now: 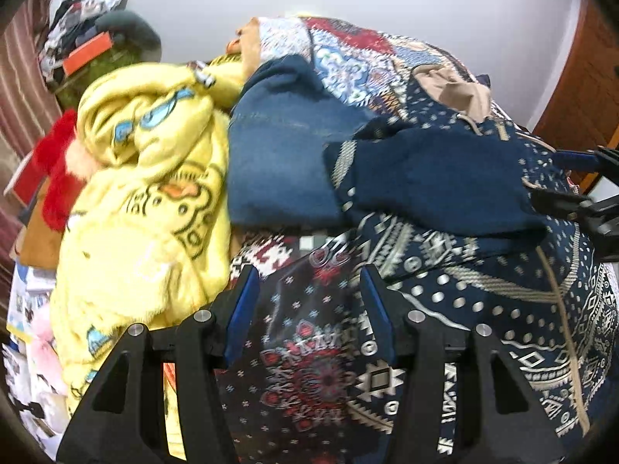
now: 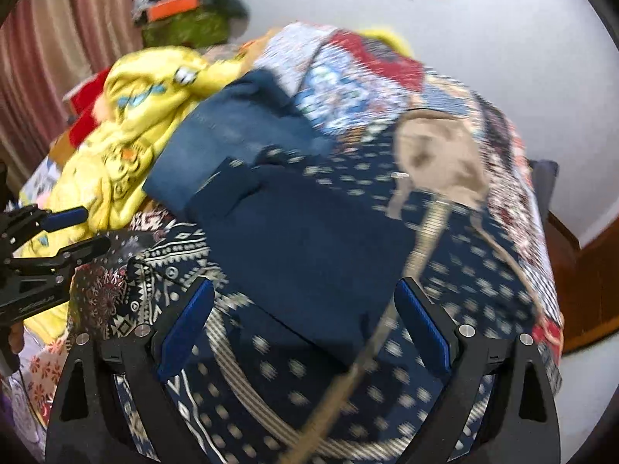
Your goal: Fold large clothes
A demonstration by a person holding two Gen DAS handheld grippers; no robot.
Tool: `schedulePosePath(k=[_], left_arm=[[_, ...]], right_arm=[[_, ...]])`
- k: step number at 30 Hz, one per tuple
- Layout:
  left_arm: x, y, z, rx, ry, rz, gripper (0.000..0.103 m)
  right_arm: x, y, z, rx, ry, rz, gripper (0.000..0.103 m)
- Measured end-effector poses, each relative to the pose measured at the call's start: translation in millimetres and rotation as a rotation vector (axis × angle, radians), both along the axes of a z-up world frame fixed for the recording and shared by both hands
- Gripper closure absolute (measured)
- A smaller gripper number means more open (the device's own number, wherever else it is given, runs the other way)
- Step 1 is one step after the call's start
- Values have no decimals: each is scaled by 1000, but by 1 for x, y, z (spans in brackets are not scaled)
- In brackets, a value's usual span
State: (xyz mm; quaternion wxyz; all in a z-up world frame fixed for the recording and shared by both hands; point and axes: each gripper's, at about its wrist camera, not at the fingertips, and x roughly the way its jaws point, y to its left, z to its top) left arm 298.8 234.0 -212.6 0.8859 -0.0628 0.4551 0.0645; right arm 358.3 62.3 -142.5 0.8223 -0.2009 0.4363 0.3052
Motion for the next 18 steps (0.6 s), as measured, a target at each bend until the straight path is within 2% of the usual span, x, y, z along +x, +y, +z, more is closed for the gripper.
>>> schedulePosePath(k=[4, 9, 11, 13, 15, 17, 18], left_arm=[[5, 10, -13, -36, 14, 3, 50], [10, 14, -21, -36, 5, -1, 50], [10, 14, -23, -29, 2, -5, 50], [11, 15, -26, -23, 5, -9, 50], [12, 16, -28, -28, 9, -7, 50], [14, 18, -30, -43, 12, 1, 50], [15, 18, -30, -50, 12, 5, 50]], right_arm=[[0, 43, -27, -72, -5, 78, 11], [9, 78, -53, -155, -28, 114, 13], [13, 86, -63, -178, -20, 124, 19], [17, 93, -72, -204, -9, 135, 29], [16, 96, -75, -213, -33, 135, 30], [13, 98, -75, -205, -74, 140, 42], [13, 98, -74, -205, -88, 138, 57]])
